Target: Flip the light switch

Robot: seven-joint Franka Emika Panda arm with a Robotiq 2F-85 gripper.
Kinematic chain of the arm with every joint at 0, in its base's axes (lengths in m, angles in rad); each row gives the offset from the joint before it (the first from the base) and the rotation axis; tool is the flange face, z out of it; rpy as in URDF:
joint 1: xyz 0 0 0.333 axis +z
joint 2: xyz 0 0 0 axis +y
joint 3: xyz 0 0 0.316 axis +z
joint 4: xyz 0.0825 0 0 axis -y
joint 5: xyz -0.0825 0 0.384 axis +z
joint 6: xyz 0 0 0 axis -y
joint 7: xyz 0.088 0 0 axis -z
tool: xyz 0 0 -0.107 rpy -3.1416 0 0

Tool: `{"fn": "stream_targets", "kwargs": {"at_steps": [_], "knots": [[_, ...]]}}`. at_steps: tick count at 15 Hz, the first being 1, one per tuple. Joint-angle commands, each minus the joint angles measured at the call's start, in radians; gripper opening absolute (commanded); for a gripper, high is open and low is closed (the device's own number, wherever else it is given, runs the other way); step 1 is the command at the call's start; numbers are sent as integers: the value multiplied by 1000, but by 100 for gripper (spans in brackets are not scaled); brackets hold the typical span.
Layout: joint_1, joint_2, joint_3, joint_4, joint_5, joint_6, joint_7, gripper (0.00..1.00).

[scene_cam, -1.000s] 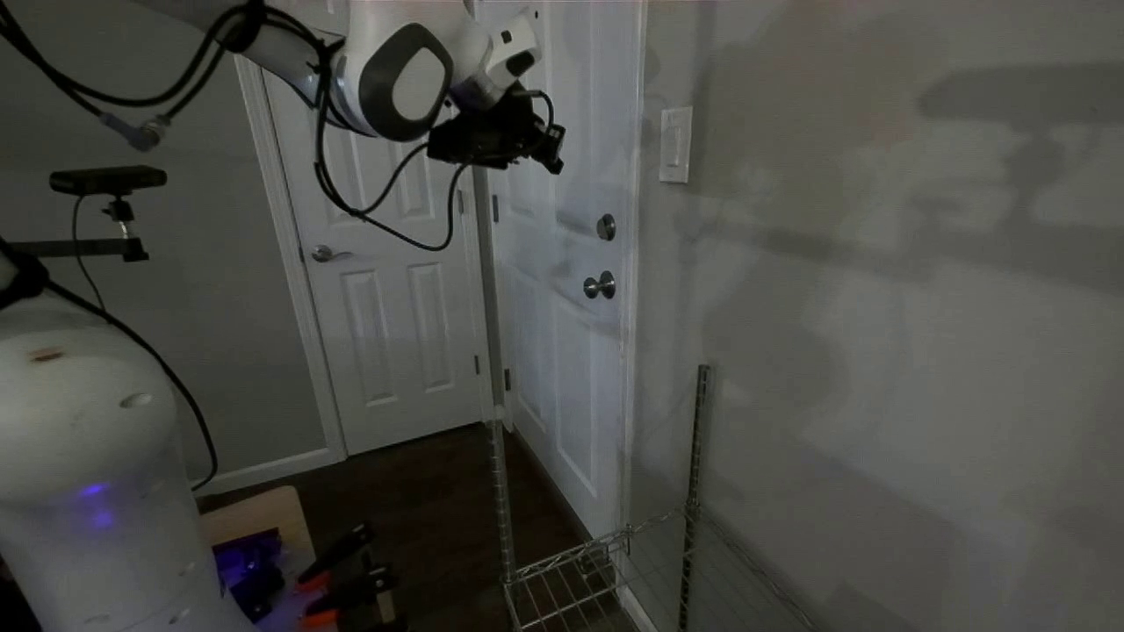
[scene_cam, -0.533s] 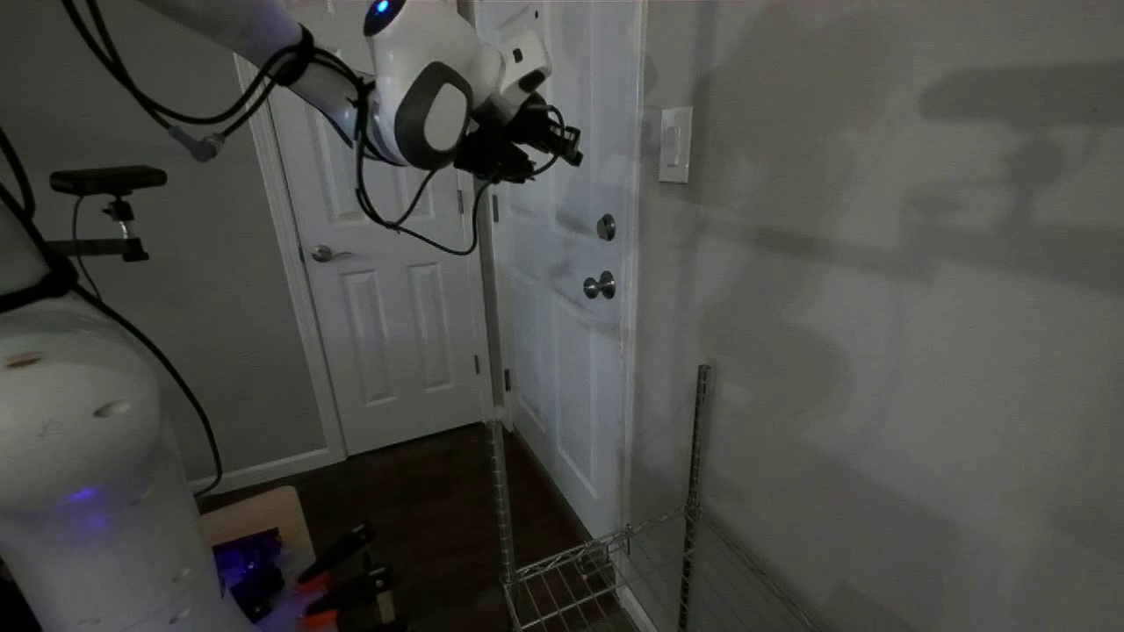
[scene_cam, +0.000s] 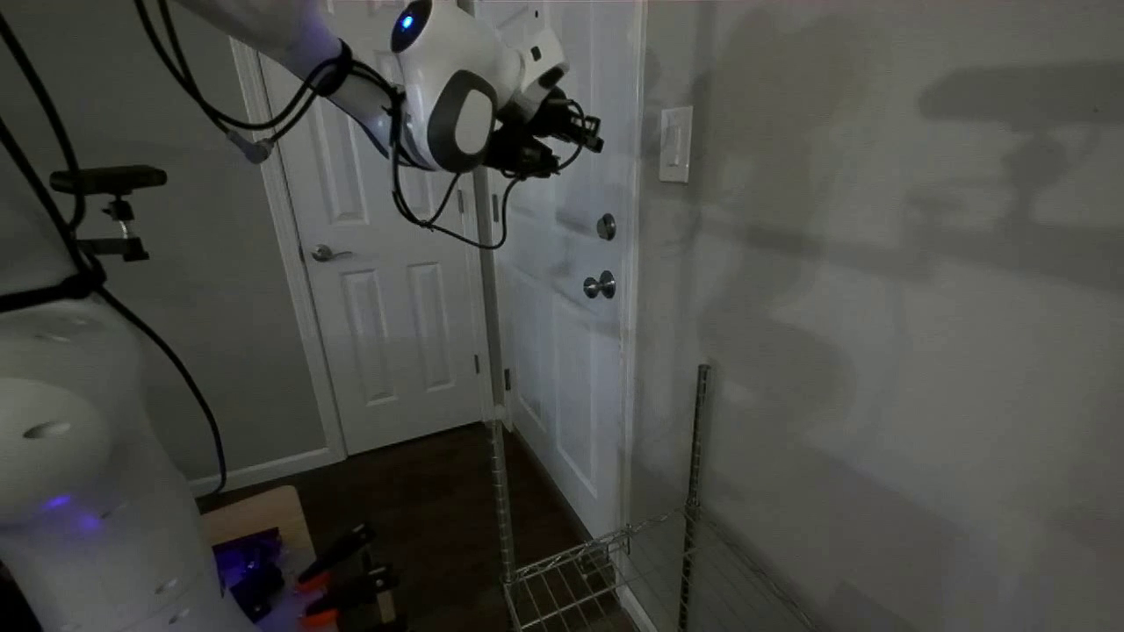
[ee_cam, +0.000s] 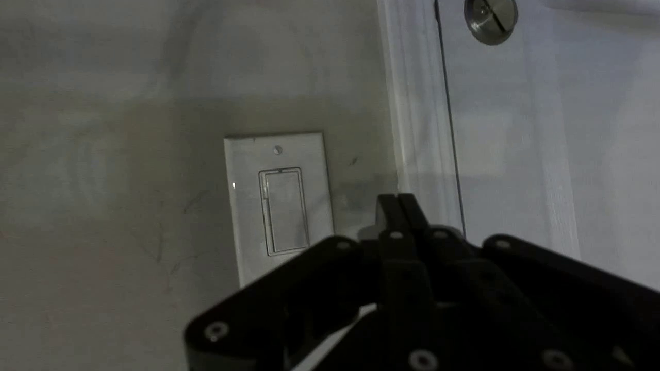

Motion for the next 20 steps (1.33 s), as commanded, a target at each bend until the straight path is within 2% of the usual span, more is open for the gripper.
{"fn": "stream_targets", "kwargs": {"at_steps": [1, 7, 11, 15, 18, 19, 20], "knots": [[-107, 48, 96, 62, 15, 29, -19, 4], [-251, 97, 215, 121, 16, 16, -21, 4], [-319, 134, 278, 157, 18, 8, -28, 4], [-356, 177, 312, 204, 18, -5, -36, 3], [-343, 215, 305, 246, 16, -21, -37, 4], [-172, 226, 127, 260, -36, -30, 8, 4], [-146, 241, 102, 277, -44, -34, 8, 4]]}}
